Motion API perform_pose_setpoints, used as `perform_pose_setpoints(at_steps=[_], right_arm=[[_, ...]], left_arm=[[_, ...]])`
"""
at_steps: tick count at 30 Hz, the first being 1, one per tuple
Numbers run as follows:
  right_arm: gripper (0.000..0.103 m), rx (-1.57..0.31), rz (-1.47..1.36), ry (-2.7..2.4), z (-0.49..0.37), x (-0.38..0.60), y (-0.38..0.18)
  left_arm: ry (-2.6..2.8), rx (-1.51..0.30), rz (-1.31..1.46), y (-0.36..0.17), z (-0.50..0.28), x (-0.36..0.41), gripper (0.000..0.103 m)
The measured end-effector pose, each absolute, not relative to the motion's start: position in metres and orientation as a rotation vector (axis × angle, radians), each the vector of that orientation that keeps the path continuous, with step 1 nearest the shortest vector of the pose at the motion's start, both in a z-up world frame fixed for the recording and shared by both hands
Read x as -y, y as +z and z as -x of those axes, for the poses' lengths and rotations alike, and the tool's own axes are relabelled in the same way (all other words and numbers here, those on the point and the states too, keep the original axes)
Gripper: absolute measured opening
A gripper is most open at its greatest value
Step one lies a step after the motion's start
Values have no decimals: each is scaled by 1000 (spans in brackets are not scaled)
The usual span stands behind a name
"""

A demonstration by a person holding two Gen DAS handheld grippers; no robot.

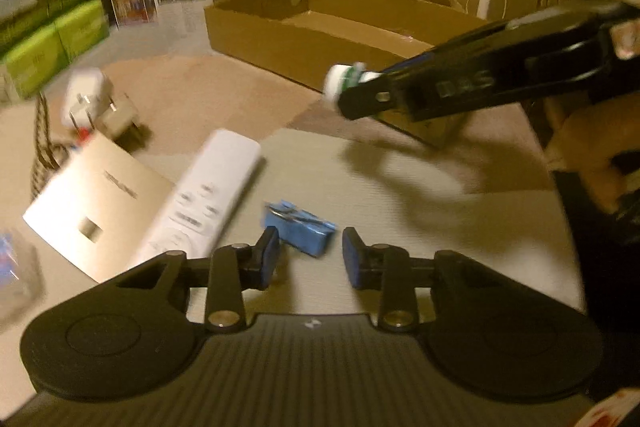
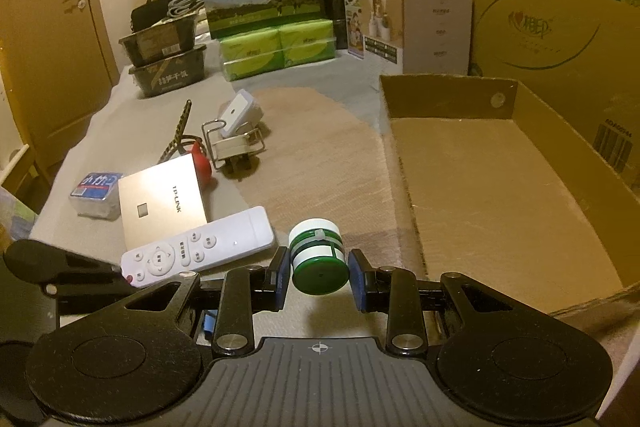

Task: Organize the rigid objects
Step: 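Close the left tool on the blue binder clip while the right tool holds the jar, then carry the clip and jar into the cardboard tray, opening the left tool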

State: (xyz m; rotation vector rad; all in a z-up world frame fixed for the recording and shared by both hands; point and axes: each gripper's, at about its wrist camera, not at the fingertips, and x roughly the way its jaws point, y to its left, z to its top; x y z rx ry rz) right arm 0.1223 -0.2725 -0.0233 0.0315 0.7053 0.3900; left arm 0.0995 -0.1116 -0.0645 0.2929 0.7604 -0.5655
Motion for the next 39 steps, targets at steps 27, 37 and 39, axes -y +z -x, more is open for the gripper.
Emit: perform_pose_setpoints(at_steps=[27, 37, 39], right_arm=[[31, -703, -62, 352, -105, 279, -12], [31, -675, -81, 329, -96, 287, 11], [31, -665, -87, 324, -96, 291, 16]], left_arm=[[-558, -783, -250, -46, -108, 106, 39], [-423, -771, -146, -9, -109, 108, 39], [-409, -762, -136, -2, -113, 112, 39]])
